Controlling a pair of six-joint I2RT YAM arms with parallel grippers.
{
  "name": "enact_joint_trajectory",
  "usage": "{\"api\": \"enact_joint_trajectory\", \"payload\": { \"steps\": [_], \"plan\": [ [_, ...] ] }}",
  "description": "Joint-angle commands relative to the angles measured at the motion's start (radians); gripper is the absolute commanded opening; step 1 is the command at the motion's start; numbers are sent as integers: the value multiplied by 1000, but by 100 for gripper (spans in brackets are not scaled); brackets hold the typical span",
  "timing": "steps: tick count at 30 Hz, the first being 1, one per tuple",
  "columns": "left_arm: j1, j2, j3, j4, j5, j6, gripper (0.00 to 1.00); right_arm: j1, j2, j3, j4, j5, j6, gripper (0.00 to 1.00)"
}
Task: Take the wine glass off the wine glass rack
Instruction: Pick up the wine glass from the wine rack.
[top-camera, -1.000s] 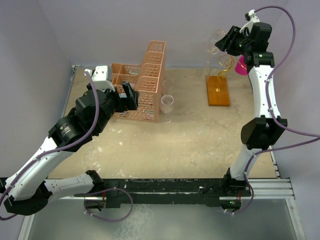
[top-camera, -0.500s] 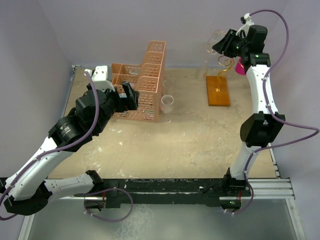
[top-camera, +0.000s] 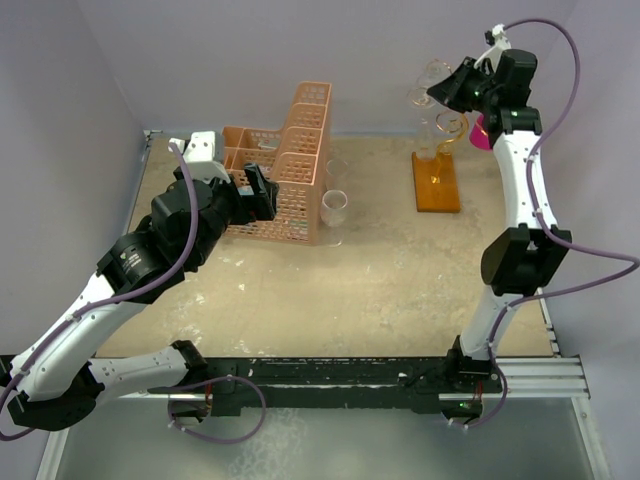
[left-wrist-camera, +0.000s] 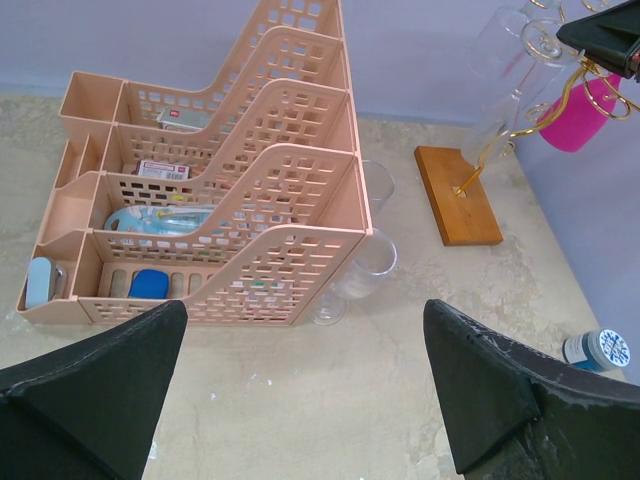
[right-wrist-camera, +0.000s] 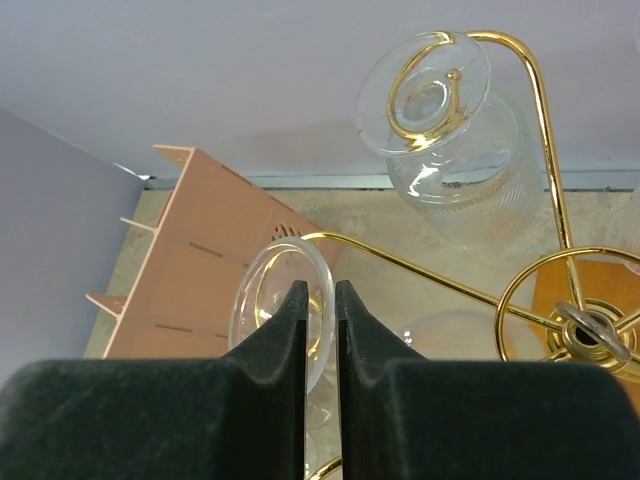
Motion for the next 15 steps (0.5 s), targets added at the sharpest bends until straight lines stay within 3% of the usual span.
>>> {"api": "enact_joint_trajectory", "payload": {
  "steps": [1,6,15],
  "plan": [
    [4,-14,0,32,12,-15,99,-17,-43,-34,25,-28,17,7],
    [4,-14,4,33,16,-17,99,-37,-81,-125,119,-127,77,0],
    [4,-11,6,36,24,-26,99,-93,-144,-295,326,-291,231,0]
  ]
}}
